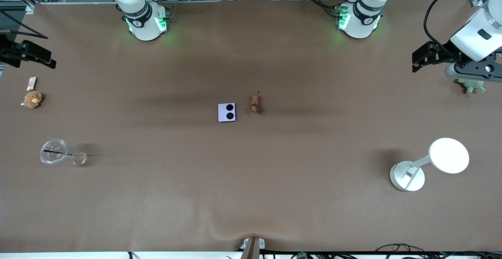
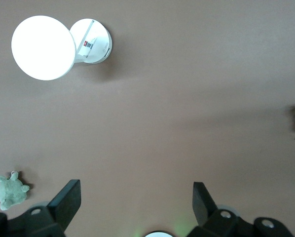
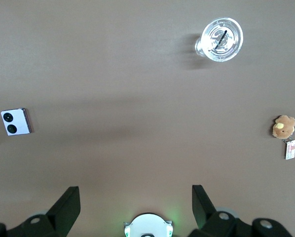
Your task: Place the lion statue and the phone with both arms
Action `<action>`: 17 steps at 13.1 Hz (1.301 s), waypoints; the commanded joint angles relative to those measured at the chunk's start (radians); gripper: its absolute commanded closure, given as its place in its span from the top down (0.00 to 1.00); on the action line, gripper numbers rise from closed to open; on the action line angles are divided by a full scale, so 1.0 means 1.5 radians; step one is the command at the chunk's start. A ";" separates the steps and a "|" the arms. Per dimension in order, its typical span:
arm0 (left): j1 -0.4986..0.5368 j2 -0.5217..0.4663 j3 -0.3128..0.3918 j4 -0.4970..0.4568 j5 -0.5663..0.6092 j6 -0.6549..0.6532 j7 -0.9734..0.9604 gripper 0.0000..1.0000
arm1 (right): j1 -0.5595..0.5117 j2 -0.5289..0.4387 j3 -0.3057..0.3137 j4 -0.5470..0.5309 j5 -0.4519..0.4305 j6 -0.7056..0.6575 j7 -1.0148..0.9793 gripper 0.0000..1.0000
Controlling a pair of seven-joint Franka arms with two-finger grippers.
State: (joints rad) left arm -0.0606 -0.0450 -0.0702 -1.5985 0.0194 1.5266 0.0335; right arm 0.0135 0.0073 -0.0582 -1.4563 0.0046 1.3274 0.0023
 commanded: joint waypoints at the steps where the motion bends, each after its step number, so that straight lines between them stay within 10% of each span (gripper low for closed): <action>1: 0.004 -0.001 -0.002 0.006 -0.008 -0.011 -0.002 1.00 | 0.004 0.006 -0.006 0.016 0.010 -0.012 -0.006 1.00; 17: -0.006 0.019 -0.006 0.016 -0.032 -0.011 -0.052 1.00 | 0.000 0.007 -0.008 0.015 0.010 -0.020 -0.005 1.00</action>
State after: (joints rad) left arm -0.0620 -0.0289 -0.0729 -1.5983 0.0011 1.5264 0.0052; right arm 0.0134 0.0083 -0.0633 -1.4564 0.0049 1.3137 0.0022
